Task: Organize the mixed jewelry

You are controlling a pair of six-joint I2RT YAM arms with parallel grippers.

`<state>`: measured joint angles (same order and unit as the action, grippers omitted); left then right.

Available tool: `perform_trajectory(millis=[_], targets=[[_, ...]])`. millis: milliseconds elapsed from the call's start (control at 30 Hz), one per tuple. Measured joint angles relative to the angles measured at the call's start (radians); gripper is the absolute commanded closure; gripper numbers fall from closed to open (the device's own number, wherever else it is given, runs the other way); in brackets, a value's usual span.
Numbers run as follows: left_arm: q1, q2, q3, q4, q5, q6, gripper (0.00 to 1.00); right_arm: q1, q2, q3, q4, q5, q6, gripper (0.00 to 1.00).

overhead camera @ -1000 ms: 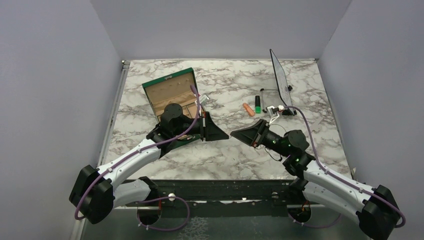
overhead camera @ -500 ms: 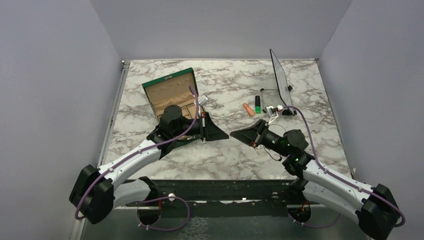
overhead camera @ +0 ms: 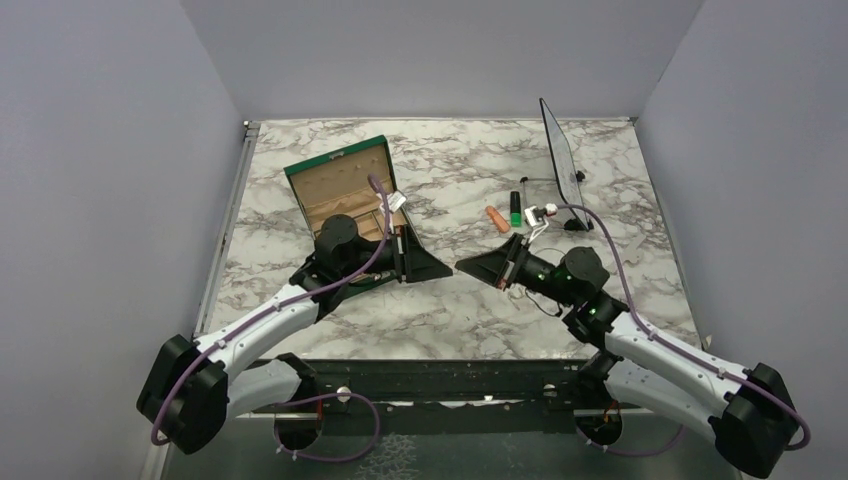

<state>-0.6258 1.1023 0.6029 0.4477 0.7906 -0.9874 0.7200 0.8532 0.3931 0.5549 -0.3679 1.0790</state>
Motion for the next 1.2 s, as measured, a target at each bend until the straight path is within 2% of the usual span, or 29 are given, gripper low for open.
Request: perform_trajectory(millis=[67,100,200,267,500,667,700,733,933,1200], targets=[[0.017,-0.02,-0.021,-0.003,-0.018,-0.001,0.35,0.0,0.013,0.045,-0.056,0.0,-0.021,0.99],[0.037,-0.043,-0.037,-0.012,-0.032,0.002,0.31,0.0,0.024,0.072,-0.089,0.001,-0.038,0.99],[0.101,-0.119,-0.065,-0.101,-0.105,0.025,0.19,0.0,0.087,0.174,-0.197,0.004,-0.105,0.99],[0.141,-0.177,-0.063,-0.21,-0.186,0.072,0.16,0.0,0.161,0.259,-0.274,0.006,-0.157,0.99],[0.175,-0.341,0.053,-0.635,-0.625,0.261,0.14,0.062,0.418,0.449,-0.493,0.09,-0.27,0.99],[0.175,-0.401,0.107,-0.806,-0.883,0.361,0.14,0.175,0.66,0.681,-0.65,0.239,-0.33,0.99],[0.175,-0.42,0.107,-0.863,-0.973,0.395,0.14,0.197,0.708,0.736,-0.678,0.275,-0.341,0.99],[0.175,-0.42,0.107,-0.863,-0.973,0.395,0.14,0.222,0.766,0.808,-0.709,0.318,-0.357,0.99],[0.175,-0.535,0.107,-0.973,-1.177,0.434,0.14,0.328,0.999,1.078,-0.845,0.492,-0.404,0.99],[0.175,-0.603,0.098,-1.026,-1.307,0.439,0.14,0.388,1.216,1.311,-0.974,0.649,-0.45,0.99]])
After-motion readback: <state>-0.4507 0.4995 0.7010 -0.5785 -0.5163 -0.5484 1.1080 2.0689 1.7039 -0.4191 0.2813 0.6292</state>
